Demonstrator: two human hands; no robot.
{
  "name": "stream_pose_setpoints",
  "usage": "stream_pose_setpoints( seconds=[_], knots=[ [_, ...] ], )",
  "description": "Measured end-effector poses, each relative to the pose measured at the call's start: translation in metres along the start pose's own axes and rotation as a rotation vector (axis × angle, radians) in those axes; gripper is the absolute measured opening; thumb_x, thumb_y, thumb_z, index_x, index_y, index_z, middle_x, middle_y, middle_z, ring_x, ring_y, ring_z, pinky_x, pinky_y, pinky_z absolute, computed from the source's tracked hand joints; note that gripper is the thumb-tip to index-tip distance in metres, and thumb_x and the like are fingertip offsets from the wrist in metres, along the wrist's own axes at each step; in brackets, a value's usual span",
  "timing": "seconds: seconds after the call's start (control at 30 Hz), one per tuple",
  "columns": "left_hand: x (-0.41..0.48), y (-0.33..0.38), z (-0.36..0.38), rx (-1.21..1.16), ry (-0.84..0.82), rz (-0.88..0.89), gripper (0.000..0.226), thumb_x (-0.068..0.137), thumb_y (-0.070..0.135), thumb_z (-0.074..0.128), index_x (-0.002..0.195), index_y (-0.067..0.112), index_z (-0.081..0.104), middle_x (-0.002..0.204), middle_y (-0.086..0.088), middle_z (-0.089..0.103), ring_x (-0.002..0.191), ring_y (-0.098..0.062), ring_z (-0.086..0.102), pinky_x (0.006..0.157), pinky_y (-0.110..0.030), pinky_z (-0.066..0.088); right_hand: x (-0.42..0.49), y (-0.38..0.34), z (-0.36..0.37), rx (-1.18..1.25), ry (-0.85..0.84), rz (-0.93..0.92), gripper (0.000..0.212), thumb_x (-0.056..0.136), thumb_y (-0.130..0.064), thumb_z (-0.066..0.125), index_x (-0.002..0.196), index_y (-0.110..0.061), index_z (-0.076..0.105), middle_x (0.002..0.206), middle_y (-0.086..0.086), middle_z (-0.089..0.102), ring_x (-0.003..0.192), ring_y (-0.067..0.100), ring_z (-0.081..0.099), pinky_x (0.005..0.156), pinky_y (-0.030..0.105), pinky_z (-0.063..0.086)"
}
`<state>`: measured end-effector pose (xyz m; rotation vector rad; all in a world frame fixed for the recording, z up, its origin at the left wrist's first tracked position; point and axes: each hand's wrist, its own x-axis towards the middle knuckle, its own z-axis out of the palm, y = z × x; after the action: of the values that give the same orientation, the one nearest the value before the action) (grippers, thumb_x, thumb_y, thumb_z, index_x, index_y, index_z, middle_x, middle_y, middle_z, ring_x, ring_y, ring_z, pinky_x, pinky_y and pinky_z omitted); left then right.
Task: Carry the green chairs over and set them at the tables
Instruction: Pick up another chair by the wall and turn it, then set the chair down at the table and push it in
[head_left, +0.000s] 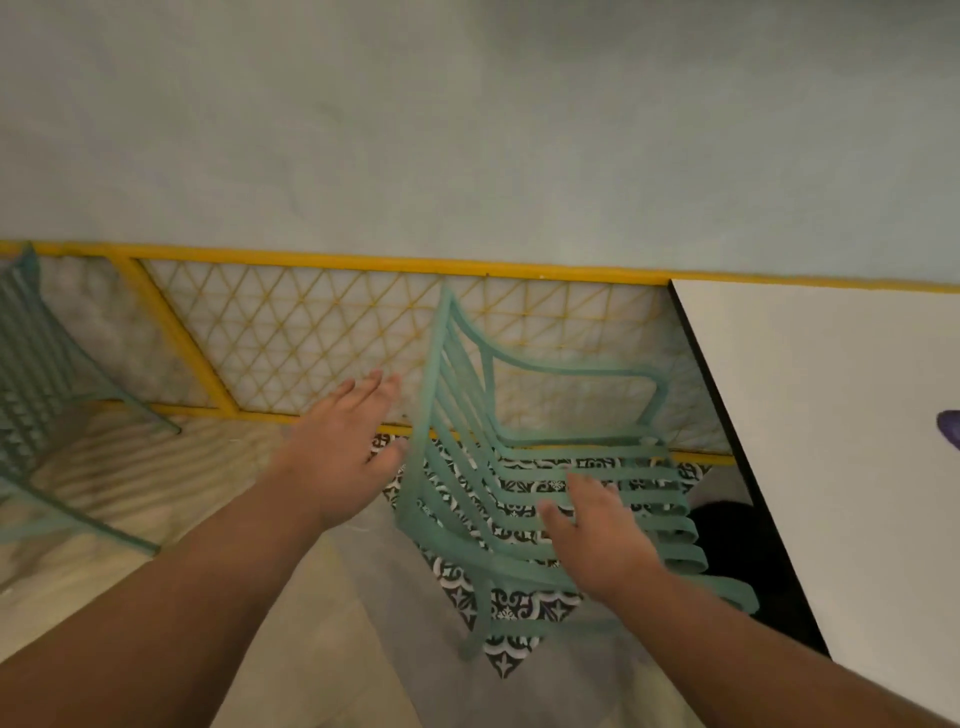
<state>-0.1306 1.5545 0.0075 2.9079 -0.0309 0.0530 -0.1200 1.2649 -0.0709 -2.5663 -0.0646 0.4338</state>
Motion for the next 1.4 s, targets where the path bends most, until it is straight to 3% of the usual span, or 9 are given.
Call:
stream_pose_setpoints(
  seconds=[0.2,0.4,0.7,0.87,1.07,1.3,1.4],
  knots=[
    [-0.019,0.022,-0.106,0.133,0.084,0.111,0.073,0.1,0.046,0.046,0.162,0.028,0.013,0.17,-0.002,0.015,0.155,-0.025,0.01,0.125,-0.04,0.009,-0.048,-0.086,-0.09,0.007,0.158,-0.177,0.068,0.1,-0.056,0.04,0.153,-0.014,0.034,0.155,0.01,0.041,0.147,0.031,0.025,0.117,0.052,0.031],
    [-0.008,0.037,-0.165,0.144,0.172,0.135,0.073,0.098,0.044,0.05,0.161,0.024,0.019,0.169,-0.006,0.018,0.155,-0.027,0.013,0.125,-0.04,0.009,-0.052,-0.137,-0.147,0.003,0.247,-0.319,0.072,0.101,-0.055,0.041,0.157,-0.013,0.027,0.157,0.011,0.039,0.145,0.031,0.032,0.118,0.049,0.029],
    [0.045,0.034,-0.154,0.234,0.034,0.131,0.072,0.1,0.048,0.044,0.162,0.027,0.015,0.17,-0.004,0.015,0.156,-0.025,0.008,0.124,-0.037,0.007,0.008,-0.117,-0.16,0.01,0.074,-0.3,0.077,0.098,-0.061,0.041,0.16,-0.02,0.02,0.158,0.007,0.038,0.141,0.026,0.039,0.115,0.046,0.033],
    [0.063,0.028,-0.144,0.217,0.001,0.105,0.08,0.089,0.057,0.031,0.162,0.028,0.016,0.169,-0.004,0.016,0.155,-0.024,0.011,0.123,-0.036,0.007,0.034,-0.113,-0.155,0.018,0.029,-0.281,0.072,0.096,-0.062,0.042,0.154,-0.023,0.029,0.15,0.008,0.048,0.134,0.028,0.046,0.108,0.047,0.04],
    [0.098,0.002,-0.135,0.252,-0.047,0.116,0.075,0.099,0.05,0.046,0.162,0.028,0.013,0.169,-0.002,0.015,0.156,-0.022,0.01,0.126,-0.038,0.01,0.059,-0.11,-0.15,0.035,0.009,-0.268,0.072,0.094,-0.065,0.044,0.152,-0.025,0.031,0.149,0.003,0.049,0.131,0.023,0.049,0.1,0.041,0.043],
    [0.176,-0.017,-0.122,0.221,-0.073,0.256,0.081,0.09,0.06,0.031,0.162,0.029,0.01,0.17,0.0,0.012,0.156,-0.02,0.007,0.126,-0.038,0.008,0.097,-0.12,-0.144,0.034,0.029,-0.114,0.08,0.094,-0.067,0.044,0.158,-0.025,0.02,0.153,0.007,0.043,0.137,0.027,0.044,0.108,0.044,0.041],
    [0.225,-0.031,-0.117,0.219,-0.078,0.352,0.079,0.095,0.058,0.037,0.162,0.032,0.006,0.17,0.002,0.008,0.156,-0.018,0.005,0.126,-0.039,0.009,0.119,-0.133,-0.143,0.058,0.085,-0.033,0.083,0.094,-0.067,0.044,0.16,-0.026,0.016,0.155,0.009,0.04,0.137,0.027,0.044,0.111,0.046,0.04]
  ],
)
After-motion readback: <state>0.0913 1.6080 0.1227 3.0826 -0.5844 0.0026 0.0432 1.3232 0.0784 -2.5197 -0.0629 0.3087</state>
